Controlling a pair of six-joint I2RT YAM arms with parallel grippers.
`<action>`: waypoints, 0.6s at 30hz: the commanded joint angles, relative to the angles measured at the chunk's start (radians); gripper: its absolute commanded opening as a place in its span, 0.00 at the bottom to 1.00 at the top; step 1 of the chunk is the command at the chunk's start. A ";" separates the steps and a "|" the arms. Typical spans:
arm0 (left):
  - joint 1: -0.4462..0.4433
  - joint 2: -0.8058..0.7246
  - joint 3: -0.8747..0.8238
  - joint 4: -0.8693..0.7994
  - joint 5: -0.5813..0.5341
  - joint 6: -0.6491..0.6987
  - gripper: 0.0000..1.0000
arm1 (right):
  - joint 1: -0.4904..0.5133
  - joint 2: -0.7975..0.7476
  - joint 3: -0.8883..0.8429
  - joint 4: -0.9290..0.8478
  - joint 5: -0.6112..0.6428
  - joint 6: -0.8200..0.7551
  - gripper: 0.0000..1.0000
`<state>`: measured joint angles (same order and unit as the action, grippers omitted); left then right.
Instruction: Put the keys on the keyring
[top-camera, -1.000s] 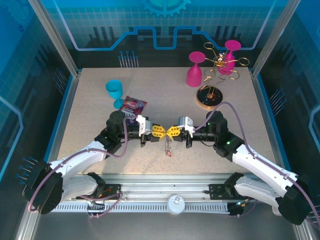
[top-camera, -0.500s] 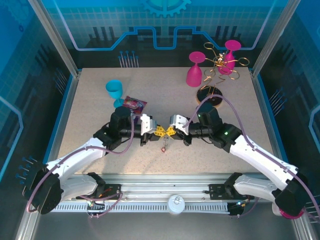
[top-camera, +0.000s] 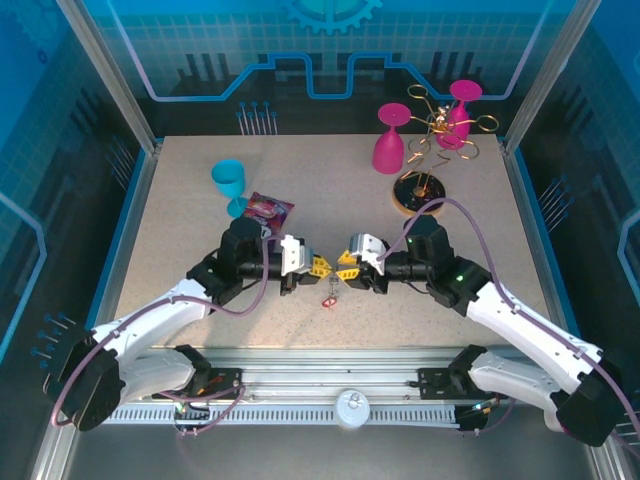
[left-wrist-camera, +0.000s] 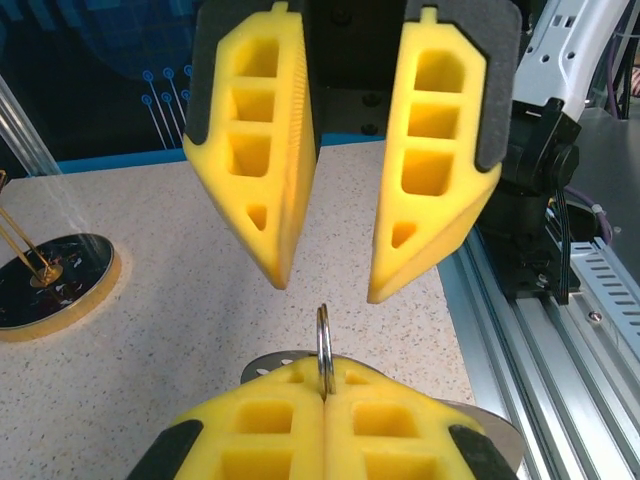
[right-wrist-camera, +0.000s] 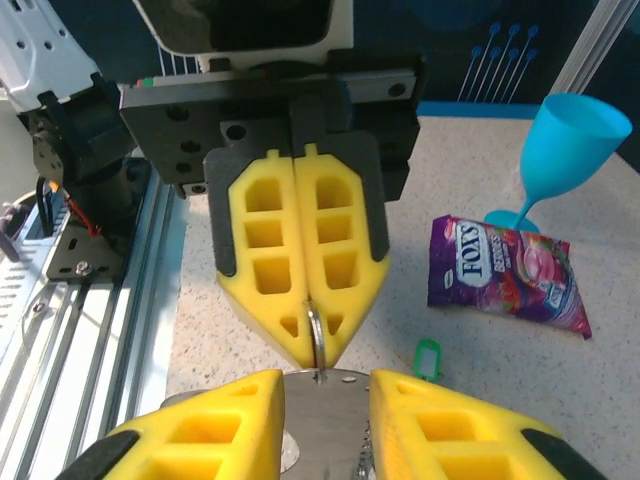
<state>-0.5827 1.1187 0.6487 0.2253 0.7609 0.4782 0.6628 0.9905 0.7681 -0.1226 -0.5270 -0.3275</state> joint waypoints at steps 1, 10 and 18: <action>-0.005 -0.028 -0.016 0.104 0.053 -0.025 0.00 | -0.011 -0.005 -0.036 0.170 -0.061 0.085 0.30; -0.005 -0.020 -0.015 0.124 0.083 -0.052 0.00 | -0.010 0.031 -0.045 0.228 -0.113 0.108 0.22; -0.005 -0.019 -0.023 0.170 0.100 -0.076 0.00 | -0.012 0.054 -0.038 0.196 -0.116 0.082 0.18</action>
<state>-0.5827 1.1172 0.6338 0.3279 0.8066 0.4175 0.6594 1.0355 0.7326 0.0738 -0.6334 -0.2329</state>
